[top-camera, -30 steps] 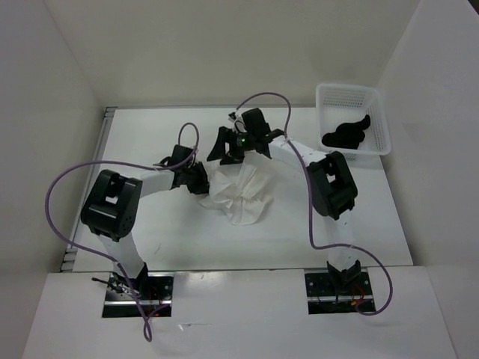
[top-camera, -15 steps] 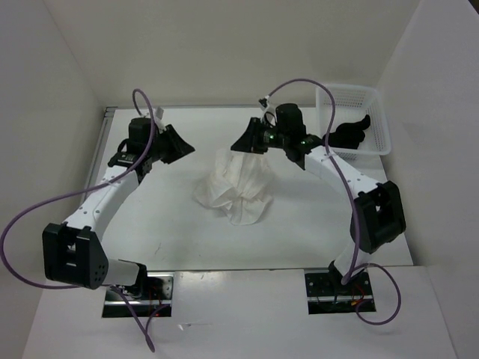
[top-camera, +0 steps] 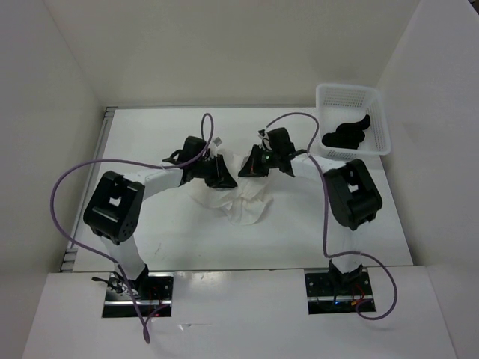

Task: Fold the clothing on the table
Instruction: Fold the skirt

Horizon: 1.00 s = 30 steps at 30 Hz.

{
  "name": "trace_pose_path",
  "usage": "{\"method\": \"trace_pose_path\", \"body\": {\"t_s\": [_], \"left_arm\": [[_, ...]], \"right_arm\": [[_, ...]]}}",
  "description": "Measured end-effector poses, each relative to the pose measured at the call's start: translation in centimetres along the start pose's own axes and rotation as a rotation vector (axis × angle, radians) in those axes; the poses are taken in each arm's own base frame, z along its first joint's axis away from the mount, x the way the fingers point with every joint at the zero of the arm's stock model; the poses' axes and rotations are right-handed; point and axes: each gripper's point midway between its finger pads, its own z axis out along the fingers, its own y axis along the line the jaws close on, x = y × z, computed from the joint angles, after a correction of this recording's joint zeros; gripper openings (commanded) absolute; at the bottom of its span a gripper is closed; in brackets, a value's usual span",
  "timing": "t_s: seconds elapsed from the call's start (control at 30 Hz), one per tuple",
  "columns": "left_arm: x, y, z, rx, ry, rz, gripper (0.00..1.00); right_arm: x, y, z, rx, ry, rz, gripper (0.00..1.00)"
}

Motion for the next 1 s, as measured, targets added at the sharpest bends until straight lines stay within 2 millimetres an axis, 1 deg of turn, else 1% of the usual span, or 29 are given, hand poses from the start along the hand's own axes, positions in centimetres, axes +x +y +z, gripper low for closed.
{"method": "trace_pose_path", "body": {"t_s": [0.07, 0.1, 0.17, 0.2, 0.33, 0.4, 0.57, 0.67, 0.73, 0.8, 0.83, 0.9, 0.93, 0.97, 1.0], "left_arm": [[0.5, 1.2, 0.7, -0.028, 0.018, -0.023, 0.23], [0.6, 1.6, 0.9, -0.040, 0.021, -0.030, 0.23], [0.8, 2.3, 0.8, -0.056, 0.018, -0.041, 0.22], [0.8, 2.8, 0.6, -0.066, 0.012, -0.047, 0.22], [1.6, 5.7, -1.0, -0.159, -0.007, -0.100, 0.22], [1.6, 6.4, -2.2, -0.203, -0.031, -0.109, 0.22], [0.8, 7.1, -5.0, -0.306, -0.106, -0.092, 0.20], [0.5, 8.3, -6.5, -0.383, -0.145, -0.111, 0.20], [0.1, 8.6, -7.8, -0.426, -0.177, -0.117, 0.20], [-0.4, 8.3, -9.1, -0.451, -0.208, -0.115, 0.20], [-0.8, 7.7, -9.7, -0.447, -0.225, -0.105, 0.20], [-2.1, 5.4, -10.9, -0.403, -0.271, -0.061, 0.20], [-2.8, 3.9, -11.4, -0.362, -0.291, -0.039, 0.20], [-3.6, 2.3, -11.8, -0.314, -0.315, -0.013, 0.21], [-4.2, 1.0, -12.0, -0.275, -0.327, 0.009, 0.23]], "right_arm": [[0.8, -2.4, 1.5, 0.032, 0.030, 0.048, 0.00], [1.5, -3.8, 2.3, 0.052, 0.055, 0.078, 0.00], [2.5, -5.3, 3.2, 0.074, 0.086, 0.121, 0.00], [2.7, -5.5, 3.3, 0.069, 0.096, 0.133, 0.00], [2.2, -5.3, 3.3, 0.057, 0.084, 0.127, 0.00], [2.1, -5.3, 3.2, 0.056, 0.083, 0.128, 0.00], [1.7, -5.7, 2.9, 0.053, 0.076, 0.137, 0.00], [1.5, -5.7, 2.7, 0.047, 0.077, 0.141, 0.00], [1.4, -5.6, 2.5, 0.046, 0.074, 0.133, 0.00], [1.1, -5.0, 2.0, 0.048, 0.066, 0.121, 0.03], [0.9, -4.6, 1.5, 0.047, 0.059, 0.111, 0.10], [-0.2, -3.1, 0.5, 0.031, 0.032, 0.079, 0.12], [-0.8, -2.1, -0.1, 0.021, 0.014, 0.063, 0.15], [-1.6, -1.0, -0.9, 0.006, -0.009, 0.042, 0.18], [-2.4, 0.2, -1.7, -0.009, -0.036, 0.021, 0.18]]}}
